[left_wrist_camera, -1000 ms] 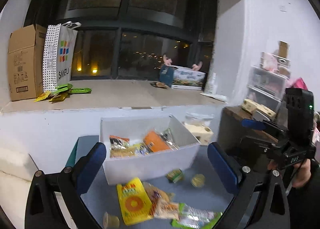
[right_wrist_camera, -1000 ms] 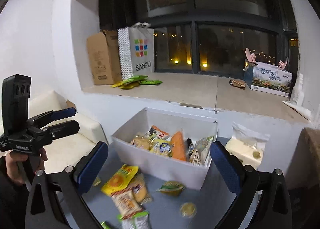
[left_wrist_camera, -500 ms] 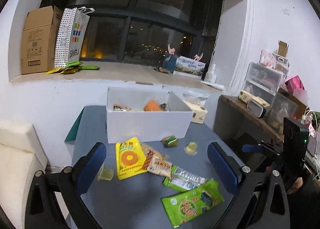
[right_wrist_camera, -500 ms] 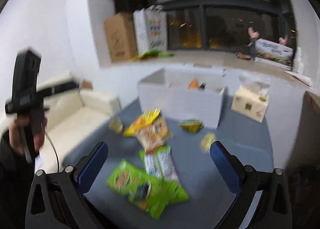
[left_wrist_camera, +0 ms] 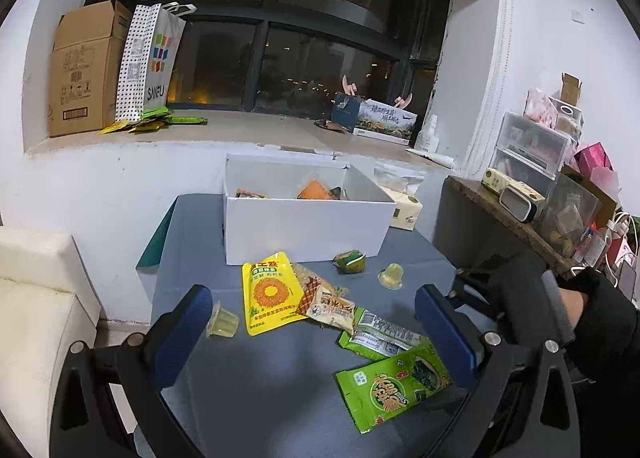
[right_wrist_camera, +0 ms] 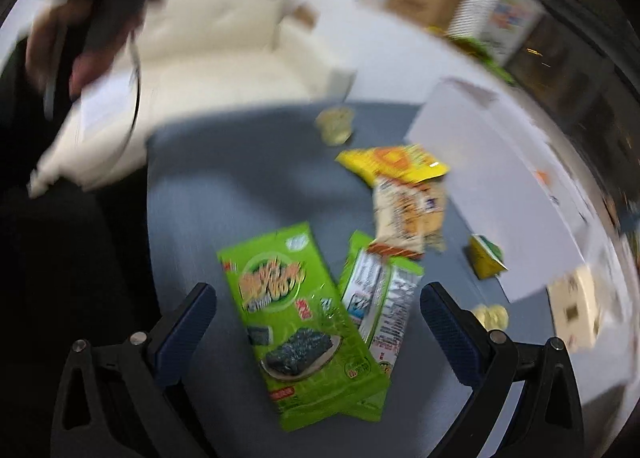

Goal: Organize snacks
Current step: 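Grasp the green seaweed pack with the right gripper while the left grasps a clear jelly cup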

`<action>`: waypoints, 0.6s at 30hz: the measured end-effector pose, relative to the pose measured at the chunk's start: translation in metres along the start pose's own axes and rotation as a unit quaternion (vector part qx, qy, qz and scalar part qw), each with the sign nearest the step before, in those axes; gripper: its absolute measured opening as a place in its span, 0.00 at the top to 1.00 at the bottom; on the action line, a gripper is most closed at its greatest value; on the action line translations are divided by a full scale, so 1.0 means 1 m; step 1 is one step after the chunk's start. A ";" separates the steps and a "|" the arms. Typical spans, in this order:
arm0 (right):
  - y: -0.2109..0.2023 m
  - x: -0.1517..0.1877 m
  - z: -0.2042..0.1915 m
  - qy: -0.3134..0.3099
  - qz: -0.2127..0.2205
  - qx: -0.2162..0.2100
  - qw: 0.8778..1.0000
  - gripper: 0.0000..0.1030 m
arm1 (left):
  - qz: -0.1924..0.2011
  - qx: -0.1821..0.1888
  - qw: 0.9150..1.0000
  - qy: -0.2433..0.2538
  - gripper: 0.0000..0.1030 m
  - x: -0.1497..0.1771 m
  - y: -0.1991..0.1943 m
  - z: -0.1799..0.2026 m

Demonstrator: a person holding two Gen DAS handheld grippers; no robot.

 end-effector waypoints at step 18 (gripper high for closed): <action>0.028 0.014 0.013 0.039 -0.042 -0.059 0.997 0.37 | -0.033 -0.028 0.999 -0.013 0.00 0.023 0.022 -0.027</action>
Point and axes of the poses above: each gripper's, at about its wrist camera, not at the fingertips, and y roughly the way its jaws point, z to its right, x to its underside, the point moved 4 cm from there along y, roughly the way its jaws point, and after that the axes turned 15 degrees about -x, right-handed, at the moved point
